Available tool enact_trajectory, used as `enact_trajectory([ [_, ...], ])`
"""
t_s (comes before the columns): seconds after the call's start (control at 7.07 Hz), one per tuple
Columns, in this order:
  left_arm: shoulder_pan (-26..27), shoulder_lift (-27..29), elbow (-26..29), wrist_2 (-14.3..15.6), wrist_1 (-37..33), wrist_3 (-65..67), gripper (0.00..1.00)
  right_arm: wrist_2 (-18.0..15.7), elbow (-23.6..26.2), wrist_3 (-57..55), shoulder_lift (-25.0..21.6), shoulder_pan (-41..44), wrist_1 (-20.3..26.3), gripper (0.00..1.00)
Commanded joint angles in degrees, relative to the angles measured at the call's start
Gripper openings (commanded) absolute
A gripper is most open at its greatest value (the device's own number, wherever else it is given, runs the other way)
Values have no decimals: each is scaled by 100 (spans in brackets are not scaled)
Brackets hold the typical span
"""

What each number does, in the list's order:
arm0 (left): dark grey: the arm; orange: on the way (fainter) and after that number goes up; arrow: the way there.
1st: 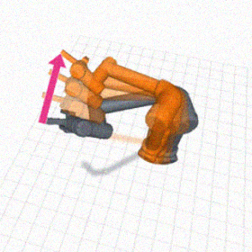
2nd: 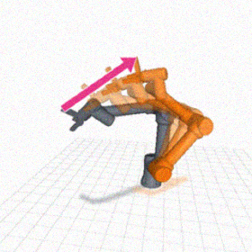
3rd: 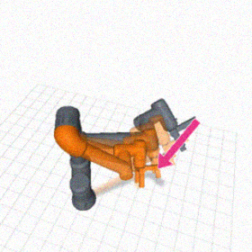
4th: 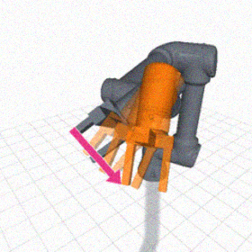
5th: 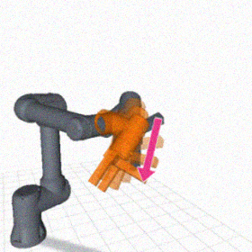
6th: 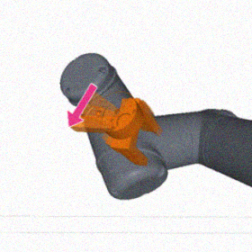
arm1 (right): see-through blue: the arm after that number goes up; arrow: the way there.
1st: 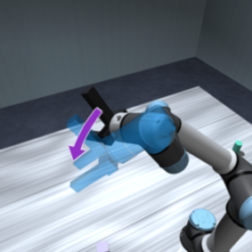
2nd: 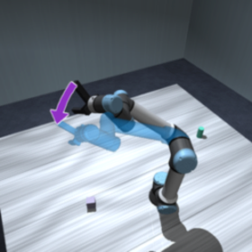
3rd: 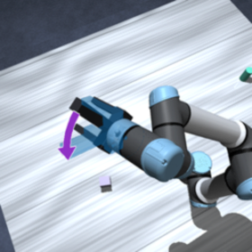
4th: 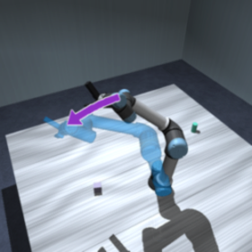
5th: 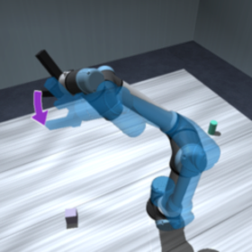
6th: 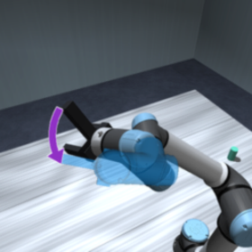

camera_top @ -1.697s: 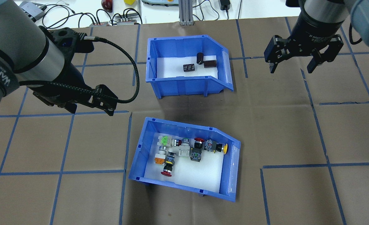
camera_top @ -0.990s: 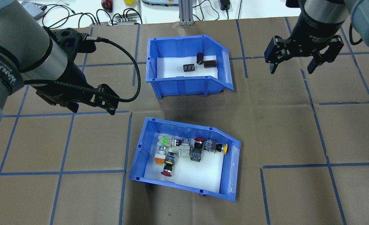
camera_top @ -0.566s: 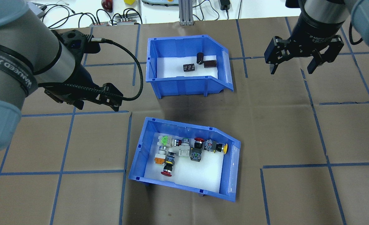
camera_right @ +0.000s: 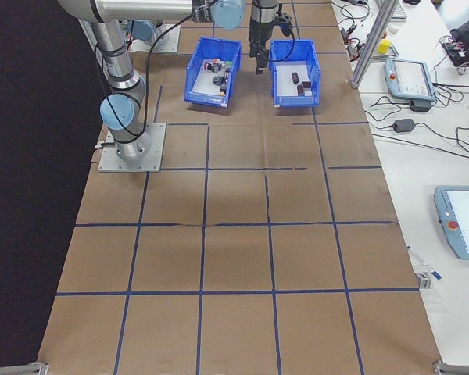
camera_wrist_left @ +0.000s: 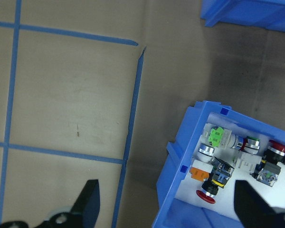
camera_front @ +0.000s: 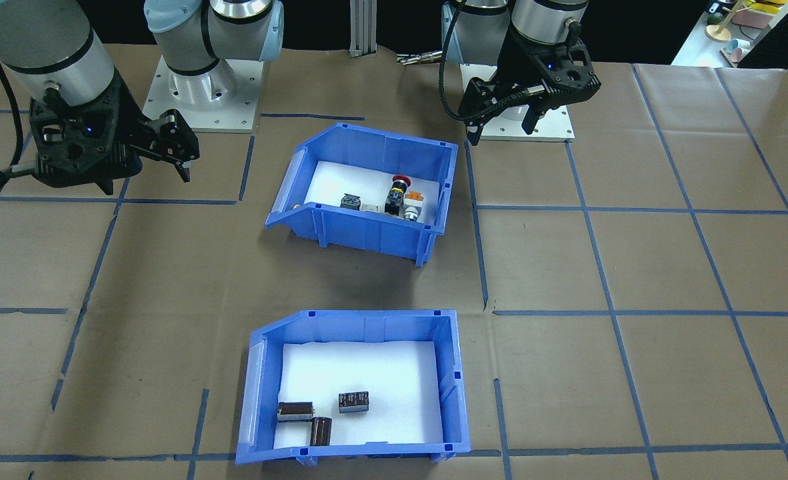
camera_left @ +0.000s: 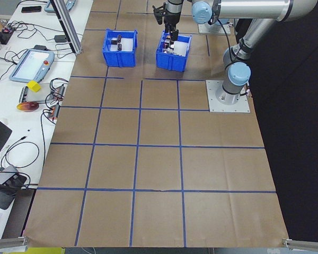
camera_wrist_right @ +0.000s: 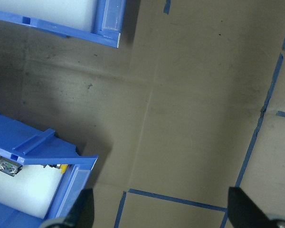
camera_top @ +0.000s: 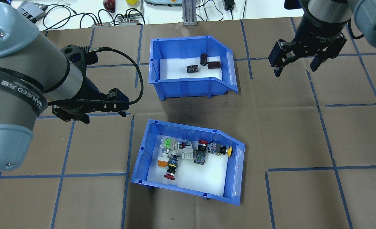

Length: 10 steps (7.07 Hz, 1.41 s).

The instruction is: Place button box in front

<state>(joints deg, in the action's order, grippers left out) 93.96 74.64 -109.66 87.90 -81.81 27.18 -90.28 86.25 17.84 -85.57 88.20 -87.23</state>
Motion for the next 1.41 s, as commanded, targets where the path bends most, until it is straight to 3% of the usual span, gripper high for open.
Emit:
enact_trajectory([
  [0.0,279,-255,-221,-10,-290,2347,99,-7,-527,1329,600,240,-14,100],
  [0.42,1166,-591,-1064,-36,-178,6154,99,-86,-1275,3185,1550,1153,-232,100],
  [0.71,1710,-512,-1302,-28,-30,7452,99,-77,-1496,4083,1876,1558,-330,100],
  [0.85,1809,-424,-1660,-36,798,7555,99,-25,-1514,4218,2017,1752,-382,100],
  [0.99,1836,-337,-1977,-219,1364,7617,99,-25,-1515,4350,2236,1980,-827,100],
  [1.13,1836,-223,-2206,-404,1796,7626,99,-94,-1515,4403,2464,2234,-1170,100],
  [1.27,1854,-108,-2261,-405,2026,7800,99,-104,-1515,4439,2666,2385,-1322,100],
])
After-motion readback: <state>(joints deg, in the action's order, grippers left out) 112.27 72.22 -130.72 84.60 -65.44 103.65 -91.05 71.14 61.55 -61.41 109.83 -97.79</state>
